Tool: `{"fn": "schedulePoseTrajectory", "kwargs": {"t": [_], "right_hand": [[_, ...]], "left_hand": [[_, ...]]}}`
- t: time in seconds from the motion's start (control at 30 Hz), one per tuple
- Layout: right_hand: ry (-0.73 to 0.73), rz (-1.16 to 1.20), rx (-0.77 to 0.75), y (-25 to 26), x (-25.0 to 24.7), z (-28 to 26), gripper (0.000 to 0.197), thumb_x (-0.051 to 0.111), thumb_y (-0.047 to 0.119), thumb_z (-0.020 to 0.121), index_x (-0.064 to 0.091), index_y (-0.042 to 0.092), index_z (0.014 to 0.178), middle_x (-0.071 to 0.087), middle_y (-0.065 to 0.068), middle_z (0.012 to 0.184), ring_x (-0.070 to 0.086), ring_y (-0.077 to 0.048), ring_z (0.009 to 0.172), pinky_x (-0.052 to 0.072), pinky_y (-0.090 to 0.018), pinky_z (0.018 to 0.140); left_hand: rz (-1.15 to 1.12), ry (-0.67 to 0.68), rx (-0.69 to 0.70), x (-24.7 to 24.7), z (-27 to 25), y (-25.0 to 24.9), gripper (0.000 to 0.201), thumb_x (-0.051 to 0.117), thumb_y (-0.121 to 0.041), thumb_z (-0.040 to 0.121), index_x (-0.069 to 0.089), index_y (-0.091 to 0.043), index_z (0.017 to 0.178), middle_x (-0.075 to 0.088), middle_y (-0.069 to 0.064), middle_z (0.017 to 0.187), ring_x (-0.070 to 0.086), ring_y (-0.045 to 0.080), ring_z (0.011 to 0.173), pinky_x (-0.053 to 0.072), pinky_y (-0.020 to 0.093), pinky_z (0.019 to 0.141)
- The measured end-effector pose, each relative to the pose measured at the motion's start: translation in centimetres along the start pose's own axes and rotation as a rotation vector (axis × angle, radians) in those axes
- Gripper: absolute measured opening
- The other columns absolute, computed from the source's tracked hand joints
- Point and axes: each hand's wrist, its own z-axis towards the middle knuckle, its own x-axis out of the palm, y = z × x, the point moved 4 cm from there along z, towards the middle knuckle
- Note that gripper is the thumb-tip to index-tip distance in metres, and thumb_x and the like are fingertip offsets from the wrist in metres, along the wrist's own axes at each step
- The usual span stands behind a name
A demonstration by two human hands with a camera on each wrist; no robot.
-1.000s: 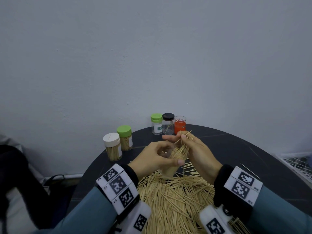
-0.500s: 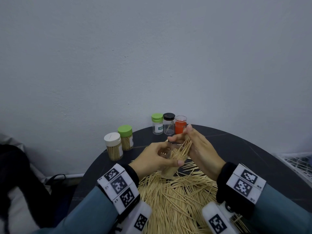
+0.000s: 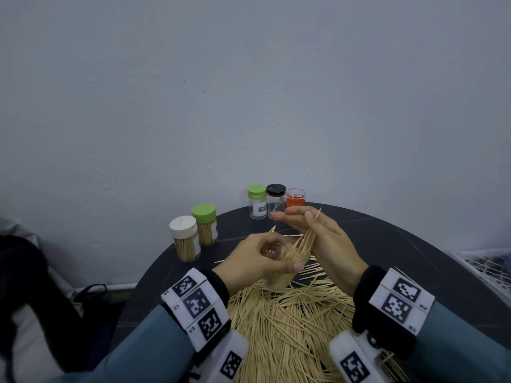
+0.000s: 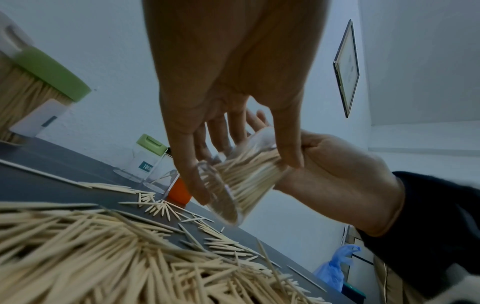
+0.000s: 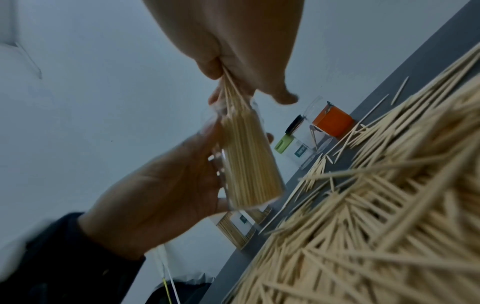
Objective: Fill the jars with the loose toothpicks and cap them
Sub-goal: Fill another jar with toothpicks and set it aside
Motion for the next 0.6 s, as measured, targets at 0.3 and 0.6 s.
{"fn": "schedulePoseTrajectory", "kwargs": {"t": [0.3, 0.6], "right_hand": [[0.083, -0.211, 0.237, -1.1, 0.7, -0.5, 0.043, 0.028, 0.044, 0.097, 0.056, 0.029, 0.126, 0.056, 0.007, 0.128, 0.048, -0.009, 0.122, 0.032, -0.029, 0.107], [0.089, -0.189, 0.281, -1.8, 0.3, -0.4, 0.034, 0.029, 0.036, 0.099, 0.05, 0.038, 0.127, 0.045, 0.005, 0.142, 0.037, -0.014, 0.133, 0.022, -0.044, 0.116]], "left_hand": [[-0.055, -0.015, 0.028, -0.4, -0.2, -0.4, 0.038, 0.076, -0.022, 0.075, 0.064, -0.031, 0.11, 0.07, -0.001, 0.106, 0.064, 0.013, 0.102, 0.05, 0.028, 0.093], [-0.076, -0.033, 0.056, -0.5, -0.2, -0.8, 0.04, 0.077, -0.018, 0.075, 0.064, -0.022, 0.114, 0.07, -0.006, 0.097, 0.064, 0.0, 0.087, 0.048, 0.013, 0.074]]}}
